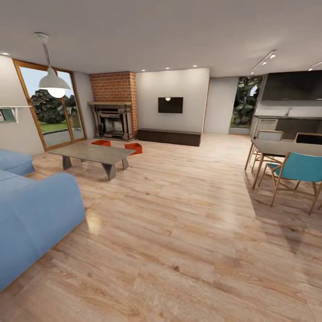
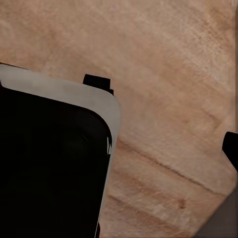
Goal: Move the two storage containers from the living room to the garage. In the garage, place one container on the floor and stack the other container on top of it (either order is fine).
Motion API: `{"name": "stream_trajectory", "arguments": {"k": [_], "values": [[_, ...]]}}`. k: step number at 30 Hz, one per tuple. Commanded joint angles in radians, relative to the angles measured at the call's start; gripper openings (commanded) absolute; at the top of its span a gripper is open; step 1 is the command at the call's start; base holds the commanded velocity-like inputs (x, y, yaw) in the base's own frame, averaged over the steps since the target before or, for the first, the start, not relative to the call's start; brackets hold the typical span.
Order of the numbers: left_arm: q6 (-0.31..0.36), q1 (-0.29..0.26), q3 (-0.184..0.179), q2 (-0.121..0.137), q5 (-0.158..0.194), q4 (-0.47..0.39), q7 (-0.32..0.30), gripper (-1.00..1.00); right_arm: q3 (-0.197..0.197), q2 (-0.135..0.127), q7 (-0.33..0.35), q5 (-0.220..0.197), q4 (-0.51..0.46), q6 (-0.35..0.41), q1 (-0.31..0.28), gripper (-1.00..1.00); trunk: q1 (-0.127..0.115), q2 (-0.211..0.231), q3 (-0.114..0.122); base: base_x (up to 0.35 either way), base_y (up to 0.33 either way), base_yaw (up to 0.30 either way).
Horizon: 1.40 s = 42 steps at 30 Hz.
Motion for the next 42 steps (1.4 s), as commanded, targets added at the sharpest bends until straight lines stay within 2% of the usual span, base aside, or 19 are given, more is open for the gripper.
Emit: {"name": "stream_trajectory", "arguments": {"k": [1, 19, 37, 42], "values": [[0.0, 0.0, 0.001, 0.0, 0.0, 0.0, 0.0, 1.0, 0.008, 0.001, 0.0, -0.007, 0.003, -0.005, -0.001, 1.0, 0.001, 0.0, -0.001, 0.323, 0.0, 0.0], [0.0, 0.0, 0.001, 0.0, 0.0, 0.0, 0.0, 1.0, 0.008, 0.001, 0.0, -0.014, 0.003, -0.006, -0.001, 1.0, 0.001, 0.0, -0.001, 0.323, 0.0, -0.008], [0.0, 0.0, 0.001, 0.0, 0.0, 0.0, 0.0, 1.0, 0.008, 0.002, 0.0, -0.016, 0.003, -0.005, -0.001, 1.0, 0.001, 0.0, -0.001, 0.323, 0.0, -0.245], [0.0, 0.0, 0.001, 0.0, 0.0, 0.0, 0.0, 1.0, 0.008, 0.002, 0.0, -0.013, 0.003, -0.005, -0.001, 1.0, 0.001, 0.0, -0.001, 0.323, 0.0, -0.106]]}}
